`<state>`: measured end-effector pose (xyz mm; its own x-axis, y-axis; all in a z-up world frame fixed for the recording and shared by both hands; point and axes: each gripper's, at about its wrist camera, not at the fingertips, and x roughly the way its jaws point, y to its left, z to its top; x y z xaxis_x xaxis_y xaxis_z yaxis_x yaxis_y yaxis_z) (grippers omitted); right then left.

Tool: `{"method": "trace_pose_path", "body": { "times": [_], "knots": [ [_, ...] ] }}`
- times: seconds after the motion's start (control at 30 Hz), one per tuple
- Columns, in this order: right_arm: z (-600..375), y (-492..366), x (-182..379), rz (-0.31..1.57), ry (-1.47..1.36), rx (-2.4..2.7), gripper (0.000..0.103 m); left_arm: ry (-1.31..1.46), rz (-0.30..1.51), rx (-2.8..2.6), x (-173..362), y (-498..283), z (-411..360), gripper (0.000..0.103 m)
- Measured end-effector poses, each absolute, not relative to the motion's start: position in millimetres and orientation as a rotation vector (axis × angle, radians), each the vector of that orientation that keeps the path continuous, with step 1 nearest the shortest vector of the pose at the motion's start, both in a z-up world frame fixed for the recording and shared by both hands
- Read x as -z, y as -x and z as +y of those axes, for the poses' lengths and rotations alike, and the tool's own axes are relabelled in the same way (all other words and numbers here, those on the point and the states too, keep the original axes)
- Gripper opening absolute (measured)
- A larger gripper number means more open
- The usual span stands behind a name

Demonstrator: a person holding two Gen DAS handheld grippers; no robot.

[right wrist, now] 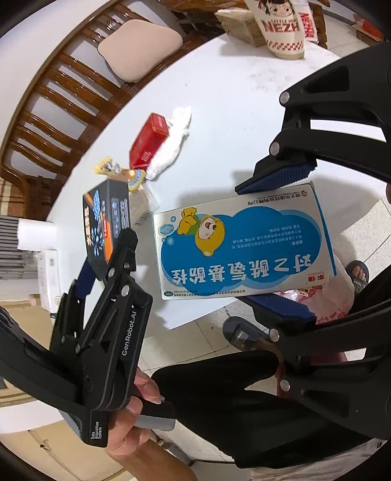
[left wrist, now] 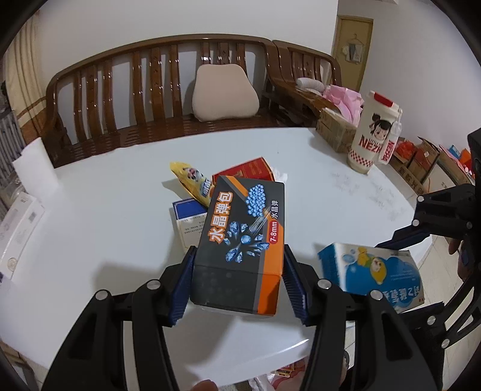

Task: Collect trash
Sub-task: 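Lift both boxes and carry them down over the white bag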

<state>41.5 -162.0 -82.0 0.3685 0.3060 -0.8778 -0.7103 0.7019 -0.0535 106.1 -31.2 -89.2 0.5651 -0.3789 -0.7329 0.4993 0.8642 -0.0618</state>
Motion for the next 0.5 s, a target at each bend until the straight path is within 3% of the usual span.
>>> {"method": "trace_pose_path", "body": {
  "times": [0.5],
  "knots": [
    [-194,28,18,0.858,0.367,-0.531,0.061,-0.143,0.791,0.429,52,-57,-27,0.054]
  ]
}}
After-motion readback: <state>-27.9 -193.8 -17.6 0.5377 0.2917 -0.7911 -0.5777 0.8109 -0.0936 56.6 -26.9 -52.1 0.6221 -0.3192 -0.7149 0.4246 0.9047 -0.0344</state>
